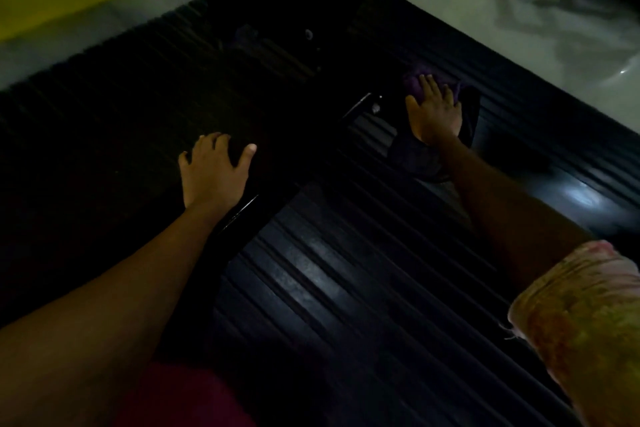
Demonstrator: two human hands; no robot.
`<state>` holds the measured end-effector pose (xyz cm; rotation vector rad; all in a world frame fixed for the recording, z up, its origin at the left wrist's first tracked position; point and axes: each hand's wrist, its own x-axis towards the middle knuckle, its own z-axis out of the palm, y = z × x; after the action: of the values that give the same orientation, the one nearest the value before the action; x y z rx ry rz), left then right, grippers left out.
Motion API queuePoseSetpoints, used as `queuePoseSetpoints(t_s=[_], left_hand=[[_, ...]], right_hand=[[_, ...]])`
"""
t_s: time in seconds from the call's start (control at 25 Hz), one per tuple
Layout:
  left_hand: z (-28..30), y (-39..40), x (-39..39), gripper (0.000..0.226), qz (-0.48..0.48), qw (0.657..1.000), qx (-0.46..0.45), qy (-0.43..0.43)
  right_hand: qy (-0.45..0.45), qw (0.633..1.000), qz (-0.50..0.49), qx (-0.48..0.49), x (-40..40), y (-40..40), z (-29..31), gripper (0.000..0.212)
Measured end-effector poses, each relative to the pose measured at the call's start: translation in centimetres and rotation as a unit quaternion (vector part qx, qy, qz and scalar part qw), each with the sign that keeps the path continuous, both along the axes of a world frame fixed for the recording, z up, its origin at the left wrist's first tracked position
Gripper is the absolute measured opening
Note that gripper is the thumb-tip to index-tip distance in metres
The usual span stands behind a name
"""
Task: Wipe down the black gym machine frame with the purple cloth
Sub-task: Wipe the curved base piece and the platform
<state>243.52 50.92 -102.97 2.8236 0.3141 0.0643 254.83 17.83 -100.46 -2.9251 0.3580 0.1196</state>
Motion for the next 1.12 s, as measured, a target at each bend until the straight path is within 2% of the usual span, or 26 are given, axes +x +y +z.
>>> queuePoseSetpoints(t_s=[0.64,0.96,1.12], left_hand=[[-0.8,0.4,-0.2,0.048,-0.048,0.984,-0.032,-0.171],[-0.1,0.1,-0.7,0.052,-0.074,0.991,-0.039,-0.100],[0.8,-2.2,-0.6,0.046,-0.114,0.983,0.042,-0.138]], right_hand=[[-0.005,0.996,-0.093,0.004,-11.1,-12.7,-0.2,0.058],[0.001,0.990,-0.142,0.005,-15.9,-18.2,-0.1,0.058],[0.004,0.989,-0.145,0.004,-16.5,-18.8,0.0,0.058]])
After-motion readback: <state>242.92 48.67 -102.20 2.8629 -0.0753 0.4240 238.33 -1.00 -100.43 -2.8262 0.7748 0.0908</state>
